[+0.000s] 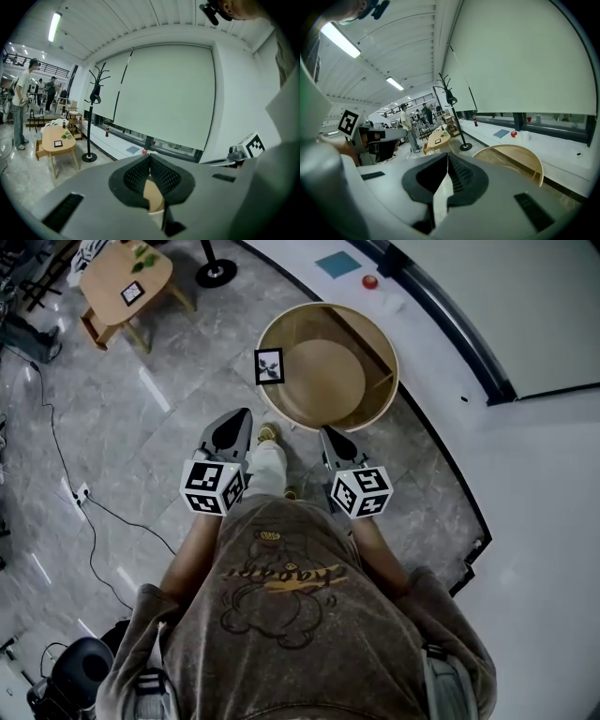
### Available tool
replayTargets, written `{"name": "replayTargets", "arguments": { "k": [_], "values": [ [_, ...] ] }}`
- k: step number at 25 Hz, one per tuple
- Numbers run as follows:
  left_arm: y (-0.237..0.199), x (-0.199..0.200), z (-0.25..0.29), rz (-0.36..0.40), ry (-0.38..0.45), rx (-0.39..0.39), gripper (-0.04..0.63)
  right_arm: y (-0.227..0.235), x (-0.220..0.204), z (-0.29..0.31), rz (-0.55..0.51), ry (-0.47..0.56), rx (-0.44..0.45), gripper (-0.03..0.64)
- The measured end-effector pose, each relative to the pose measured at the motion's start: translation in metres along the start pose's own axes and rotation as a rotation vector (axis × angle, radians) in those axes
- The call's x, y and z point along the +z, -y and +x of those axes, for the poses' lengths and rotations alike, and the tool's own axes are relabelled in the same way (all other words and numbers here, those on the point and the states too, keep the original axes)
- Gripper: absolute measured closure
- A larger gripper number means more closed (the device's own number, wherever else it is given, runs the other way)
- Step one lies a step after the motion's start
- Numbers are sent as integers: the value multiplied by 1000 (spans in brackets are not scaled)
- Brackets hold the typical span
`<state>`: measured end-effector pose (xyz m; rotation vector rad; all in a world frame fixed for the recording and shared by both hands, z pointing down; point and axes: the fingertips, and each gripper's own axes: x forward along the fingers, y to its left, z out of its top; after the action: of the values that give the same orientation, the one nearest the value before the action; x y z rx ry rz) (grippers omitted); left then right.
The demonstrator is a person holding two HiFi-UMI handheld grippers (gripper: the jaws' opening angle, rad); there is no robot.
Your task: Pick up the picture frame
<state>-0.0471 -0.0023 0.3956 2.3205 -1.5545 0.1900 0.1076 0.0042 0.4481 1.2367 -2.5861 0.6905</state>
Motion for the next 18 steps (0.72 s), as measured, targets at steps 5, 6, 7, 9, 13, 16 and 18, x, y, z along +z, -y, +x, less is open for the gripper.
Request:
{"name": "replayTargets", "arguments": {
  "k": [5,6,7,9,13,16,18],
  "values": [
    [-16,8,31,-7,-14,-8,577,14,14,29,6,-10,-4,597],
    [-20,10,37,-8,-15,-10,577,16,16,35,6,-12,-5,597],
    [-23,12,42,-9,-16,-12,577,19,19,41,5,-15,-5,597],
    [-32,14,53,-12,-20,-15,577,24,24,54,4,-20,-7,597],
    [-50,25,77,-17,-32,-24,577,33,42,81,-1,-26,-9,597],
    [-64,35,96,-16,-39,-33,577,40,57,101,-4,-27,-13,597],
    [-75,42,108,-16,-41,-38,577,42,67,114,-10,-30,-15,597]
  ]
}}
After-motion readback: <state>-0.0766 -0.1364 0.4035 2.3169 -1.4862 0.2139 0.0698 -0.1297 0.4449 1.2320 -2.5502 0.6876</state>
